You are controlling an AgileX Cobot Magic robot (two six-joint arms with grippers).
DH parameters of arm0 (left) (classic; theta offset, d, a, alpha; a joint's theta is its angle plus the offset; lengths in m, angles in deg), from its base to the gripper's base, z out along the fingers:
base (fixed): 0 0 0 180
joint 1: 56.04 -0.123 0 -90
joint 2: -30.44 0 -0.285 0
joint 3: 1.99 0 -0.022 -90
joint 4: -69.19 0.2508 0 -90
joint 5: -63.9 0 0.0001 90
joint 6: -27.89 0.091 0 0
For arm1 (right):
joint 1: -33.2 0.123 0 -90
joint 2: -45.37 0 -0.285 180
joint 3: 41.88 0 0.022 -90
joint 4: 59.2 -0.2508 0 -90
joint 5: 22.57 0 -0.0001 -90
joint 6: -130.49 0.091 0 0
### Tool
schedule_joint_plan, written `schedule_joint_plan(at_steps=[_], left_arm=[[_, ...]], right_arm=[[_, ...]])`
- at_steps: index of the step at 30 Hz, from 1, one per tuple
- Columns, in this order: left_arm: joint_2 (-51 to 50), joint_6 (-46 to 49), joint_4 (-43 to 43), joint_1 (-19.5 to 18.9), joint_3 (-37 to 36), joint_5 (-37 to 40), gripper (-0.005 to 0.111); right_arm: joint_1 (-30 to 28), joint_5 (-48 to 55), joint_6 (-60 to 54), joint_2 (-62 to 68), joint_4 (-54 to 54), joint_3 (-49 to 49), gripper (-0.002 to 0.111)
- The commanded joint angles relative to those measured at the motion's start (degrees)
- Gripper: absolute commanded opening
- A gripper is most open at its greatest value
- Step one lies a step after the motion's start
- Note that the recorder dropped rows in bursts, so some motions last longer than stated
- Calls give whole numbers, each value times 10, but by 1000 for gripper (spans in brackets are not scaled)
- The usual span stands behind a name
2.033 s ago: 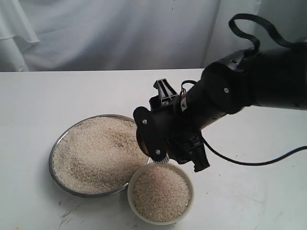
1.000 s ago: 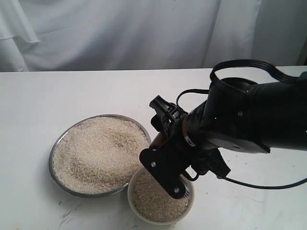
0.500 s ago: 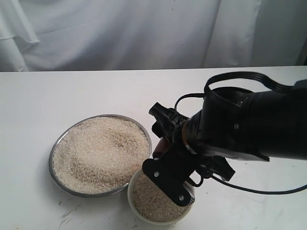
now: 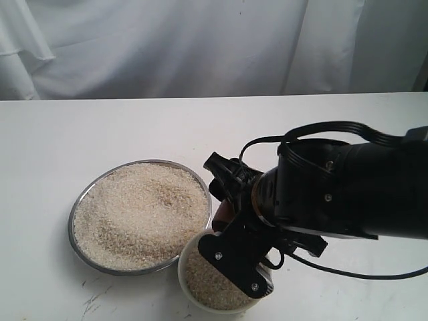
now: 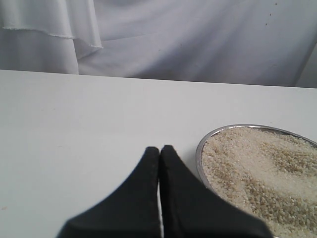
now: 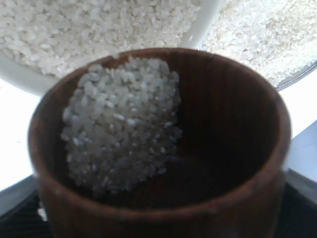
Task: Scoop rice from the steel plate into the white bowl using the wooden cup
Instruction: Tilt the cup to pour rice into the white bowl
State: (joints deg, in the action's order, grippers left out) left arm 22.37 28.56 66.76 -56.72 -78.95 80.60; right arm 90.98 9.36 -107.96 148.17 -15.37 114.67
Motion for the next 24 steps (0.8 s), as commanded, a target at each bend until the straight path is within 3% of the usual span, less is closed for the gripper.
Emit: schedule_joint_plan(at_steps=[1,16,24], left_arm=[[3,-2,0,1,-3,-4,0],[3,-2,0,1,-3,-4,0],[3,-2,0,1,-3,-4,0]], right_arm=[[6,-11,4,-2,19,-1,0],[6,-22,34,-2,116,-1,0],[33,2,71,-2,191,-1,0]])
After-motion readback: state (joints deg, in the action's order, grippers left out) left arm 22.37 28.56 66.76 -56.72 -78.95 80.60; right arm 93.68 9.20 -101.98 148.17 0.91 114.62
